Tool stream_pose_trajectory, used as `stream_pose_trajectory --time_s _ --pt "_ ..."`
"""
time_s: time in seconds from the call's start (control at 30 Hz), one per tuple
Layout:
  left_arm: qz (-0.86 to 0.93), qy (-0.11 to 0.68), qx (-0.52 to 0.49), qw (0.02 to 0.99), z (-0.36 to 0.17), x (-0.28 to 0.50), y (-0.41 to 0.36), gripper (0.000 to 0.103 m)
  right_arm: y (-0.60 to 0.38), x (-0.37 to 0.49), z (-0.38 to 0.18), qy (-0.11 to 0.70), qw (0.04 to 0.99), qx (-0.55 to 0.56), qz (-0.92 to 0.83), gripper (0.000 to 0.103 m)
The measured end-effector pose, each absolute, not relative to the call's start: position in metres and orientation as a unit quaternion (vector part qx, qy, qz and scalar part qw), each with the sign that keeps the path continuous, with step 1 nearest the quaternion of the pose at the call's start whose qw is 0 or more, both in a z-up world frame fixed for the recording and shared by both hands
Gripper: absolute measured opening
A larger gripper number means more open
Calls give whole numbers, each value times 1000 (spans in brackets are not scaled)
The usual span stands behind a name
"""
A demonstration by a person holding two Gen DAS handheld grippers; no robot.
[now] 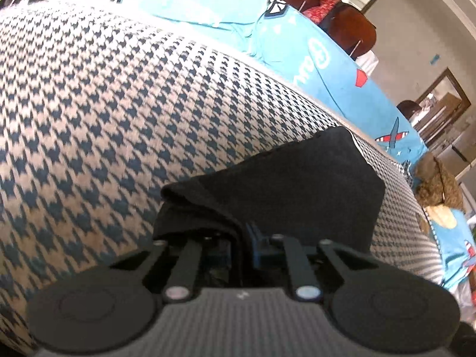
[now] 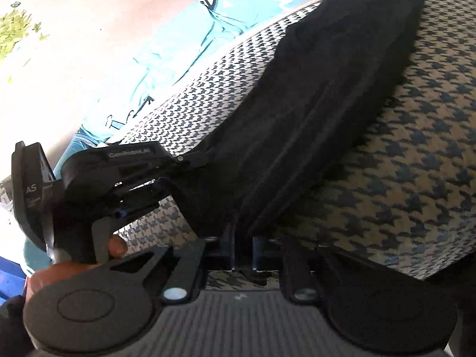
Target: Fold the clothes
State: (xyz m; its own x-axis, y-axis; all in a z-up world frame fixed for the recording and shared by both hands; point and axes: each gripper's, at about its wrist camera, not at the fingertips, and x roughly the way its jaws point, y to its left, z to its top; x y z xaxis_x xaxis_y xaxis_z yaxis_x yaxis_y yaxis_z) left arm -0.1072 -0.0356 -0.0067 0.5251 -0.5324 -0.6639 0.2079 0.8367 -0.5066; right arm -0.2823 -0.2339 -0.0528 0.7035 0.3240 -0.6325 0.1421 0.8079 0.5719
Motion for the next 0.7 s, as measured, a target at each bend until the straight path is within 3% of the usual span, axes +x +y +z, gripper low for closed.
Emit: stream_pose_trajectory --time_s 0.7 --pt "-167 373 -100 907 63 -45 31 11 -154 -213 -27 356 870 307 152 13"
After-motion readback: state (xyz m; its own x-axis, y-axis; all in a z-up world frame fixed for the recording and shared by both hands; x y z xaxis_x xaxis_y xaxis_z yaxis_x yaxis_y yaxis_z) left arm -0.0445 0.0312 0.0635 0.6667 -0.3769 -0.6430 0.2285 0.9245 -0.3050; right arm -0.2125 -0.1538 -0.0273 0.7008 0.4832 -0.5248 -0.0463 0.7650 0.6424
